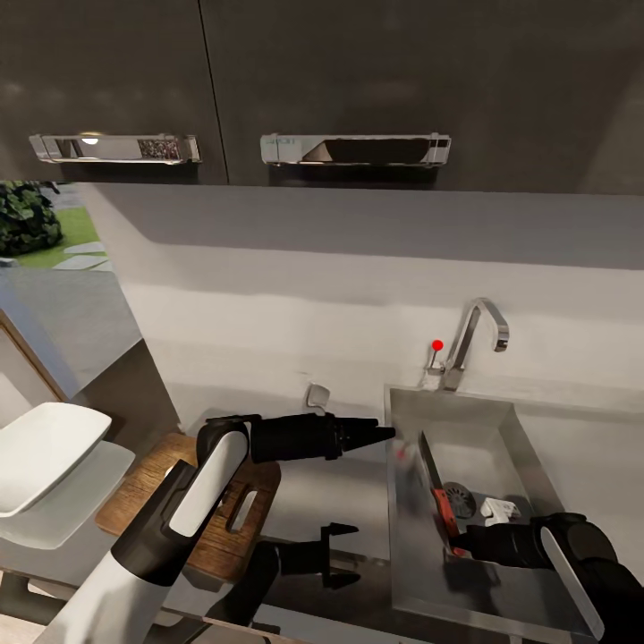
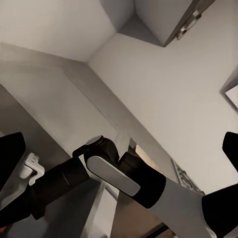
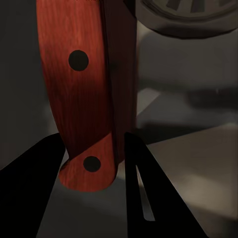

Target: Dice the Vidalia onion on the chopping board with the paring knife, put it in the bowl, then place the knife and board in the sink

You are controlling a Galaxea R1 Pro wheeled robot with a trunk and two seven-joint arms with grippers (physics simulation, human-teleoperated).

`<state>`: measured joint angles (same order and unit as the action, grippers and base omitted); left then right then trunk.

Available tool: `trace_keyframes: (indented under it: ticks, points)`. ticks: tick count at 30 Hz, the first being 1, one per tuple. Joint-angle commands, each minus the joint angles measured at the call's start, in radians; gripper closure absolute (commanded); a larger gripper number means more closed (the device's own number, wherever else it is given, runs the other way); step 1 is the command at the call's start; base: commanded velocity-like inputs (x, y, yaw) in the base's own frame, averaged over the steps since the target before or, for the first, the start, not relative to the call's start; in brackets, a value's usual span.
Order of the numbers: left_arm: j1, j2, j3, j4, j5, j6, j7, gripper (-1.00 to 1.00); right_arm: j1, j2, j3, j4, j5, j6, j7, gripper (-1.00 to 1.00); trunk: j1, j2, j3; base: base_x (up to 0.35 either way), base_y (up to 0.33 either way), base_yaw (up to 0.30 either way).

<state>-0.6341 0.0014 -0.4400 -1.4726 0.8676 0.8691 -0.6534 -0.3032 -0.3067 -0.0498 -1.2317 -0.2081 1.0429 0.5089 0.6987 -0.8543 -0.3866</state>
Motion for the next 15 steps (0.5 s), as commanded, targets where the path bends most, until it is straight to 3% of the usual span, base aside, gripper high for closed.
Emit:
trace_keyframes:
  ticks: [1, 15]
  points:
    - [-0.001, 0.000, 0.000, 0.000, 0.003, 0.005, 0.000, -1.00, 0.000, 0.000, -0.002, 0.060, 0.047, 0.004, -0.002, 1.00, 0.001, -0.001, -0.001, 0.000, 0.000, 0.000]
    - [-0.001, 0.000, 0.000, 0.000, 0.002, 0.005, 0.000, -1.00, -0.001, 0.000, -0.002, 0.091, 0.051, 0.004, -0.013, 1.00, 0.001, -0.001, -0.001, 0.000, 0.000, 0.000]
